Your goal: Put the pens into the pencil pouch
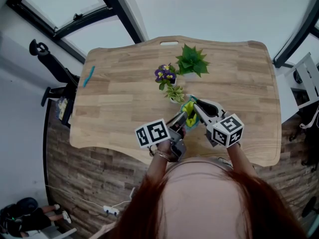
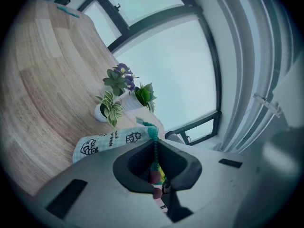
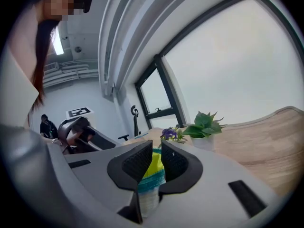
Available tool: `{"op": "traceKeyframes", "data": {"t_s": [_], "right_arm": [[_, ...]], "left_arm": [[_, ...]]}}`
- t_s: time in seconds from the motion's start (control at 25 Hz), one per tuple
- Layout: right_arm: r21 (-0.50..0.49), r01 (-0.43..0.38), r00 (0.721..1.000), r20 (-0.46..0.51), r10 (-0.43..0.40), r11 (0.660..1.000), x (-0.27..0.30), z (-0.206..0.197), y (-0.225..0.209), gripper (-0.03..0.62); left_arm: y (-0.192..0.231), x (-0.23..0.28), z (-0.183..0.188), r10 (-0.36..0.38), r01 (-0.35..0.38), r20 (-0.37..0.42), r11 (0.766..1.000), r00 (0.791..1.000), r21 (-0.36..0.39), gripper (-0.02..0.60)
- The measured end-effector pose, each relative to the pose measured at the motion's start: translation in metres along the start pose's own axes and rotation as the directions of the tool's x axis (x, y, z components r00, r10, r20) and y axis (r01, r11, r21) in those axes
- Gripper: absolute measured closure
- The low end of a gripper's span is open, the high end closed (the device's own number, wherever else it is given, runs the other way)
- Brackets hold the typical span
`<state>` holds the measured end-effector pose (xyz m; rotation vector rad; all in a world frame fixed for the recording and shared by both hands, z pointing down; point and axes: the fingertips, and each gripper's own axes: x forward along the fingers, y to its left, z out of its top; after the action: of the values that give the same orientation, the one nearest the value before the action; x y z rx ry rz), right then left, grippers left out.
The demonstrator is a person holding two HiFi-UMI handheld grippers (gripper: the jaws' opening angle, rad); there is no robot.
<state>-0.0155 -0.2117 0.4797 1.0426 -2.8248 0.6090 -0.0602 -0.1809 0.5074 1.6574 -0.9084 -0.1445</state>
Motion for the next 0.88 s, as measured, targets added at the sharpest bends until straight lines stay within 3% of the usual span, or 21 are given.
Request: {"op": "traceKeyframes", "data": {"t_s": [0.24, 0.44, 0.88], "right_arm": [[0.025, -0.011, 1.000, 0.020, 0.011, 1.000, -0.001, 0.005, 0.002, 0.542], [0.082, 0.024, 0.997, 0.075, -0.030, 0.996, -0.008, 0.018, -0.011, 0.542], [0.105, 0.062, 0.996, 0.059, -0.069, 0.993, -0.018, 0.013, -0.020, 0.542]], "left_arm": [[0.002, -0.003, 0.002, 0.012, -0.012, 0.010, 1.000, 1.000, 0.009, 0.570], [0.006, -0.007, 0.006, 0.027, -0.028, 0.034, 1.000, 0.999, 0.014, 0.569], [0.015, -0.022, 0.006, 0.078, -0.082, 0.066, 0.995, 0.995, 0.058, 0.569]]}}
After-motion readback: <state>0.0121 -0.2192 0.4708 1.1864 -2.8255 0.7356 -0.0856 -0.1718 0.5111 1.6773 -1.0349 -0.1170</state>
